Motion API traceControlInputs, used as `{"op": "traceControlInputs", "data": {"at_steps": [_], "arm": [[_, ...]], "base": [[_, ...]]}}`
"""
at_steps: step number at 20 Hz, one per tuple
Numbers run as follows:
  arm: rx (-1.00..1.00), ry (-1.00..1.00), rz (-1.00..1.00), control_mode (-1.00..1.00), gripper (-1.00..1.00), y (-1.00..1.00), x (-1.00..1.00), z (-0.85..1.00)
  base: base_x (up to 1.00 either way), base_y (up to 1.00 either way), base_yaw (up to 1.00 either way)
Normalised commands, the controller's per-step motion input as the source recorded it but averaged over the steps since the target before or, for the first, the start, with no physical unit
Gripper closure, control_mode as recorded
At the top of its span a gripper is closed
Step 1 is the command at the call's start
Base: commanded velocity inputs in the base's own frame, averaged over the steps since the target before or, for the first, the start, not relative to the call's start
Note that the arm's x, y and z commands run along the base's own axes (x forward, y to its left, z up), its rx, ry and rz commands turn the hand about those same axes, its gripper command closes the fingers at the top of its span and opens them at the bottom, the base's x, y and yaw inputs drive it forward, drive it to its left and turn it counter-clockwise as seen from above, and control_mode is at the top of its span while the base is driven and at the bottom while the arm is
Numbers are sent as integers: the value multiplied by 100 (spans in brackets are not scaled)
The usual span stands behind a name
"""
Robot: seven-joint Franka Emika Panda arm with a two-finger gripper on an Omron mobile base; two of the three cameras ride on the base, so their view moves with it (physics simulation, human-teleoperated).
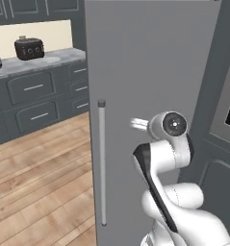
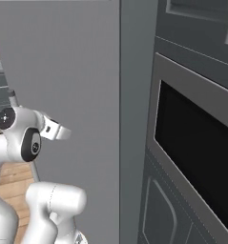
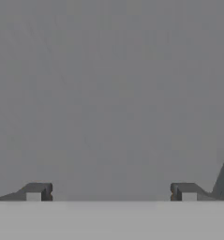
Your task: Place the fish on the counter behind the older fish on the same shelf of the fridge to maintain FIFO order. Close the fridge door when finished.
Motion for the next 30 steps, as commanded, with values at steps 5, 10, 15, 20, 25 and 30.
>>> {"op": "traceControlInputs", "data": {"at_steps": [5, 10, 15, 20, 25, 30], "arm": [[0, -16, -7, -100, -100, 0, 53, -13], [0, -15, -8, -100, -100, 0, 54, -10], [0, -13, -8, -100, -100, 0, 50, -5], [0, -11, -8, -100, -100, 0, 40, -1], [0, -8, -11, -100, -100, -6, 36, 0], [0, -5, -13, -100, -100, -9, 35, 0]], "base": [[0, 0, 0], [0, 0, 0], [0, 0, 0], [0, 0, 0], [0, 0, 0], [0, 0, 0]]}}
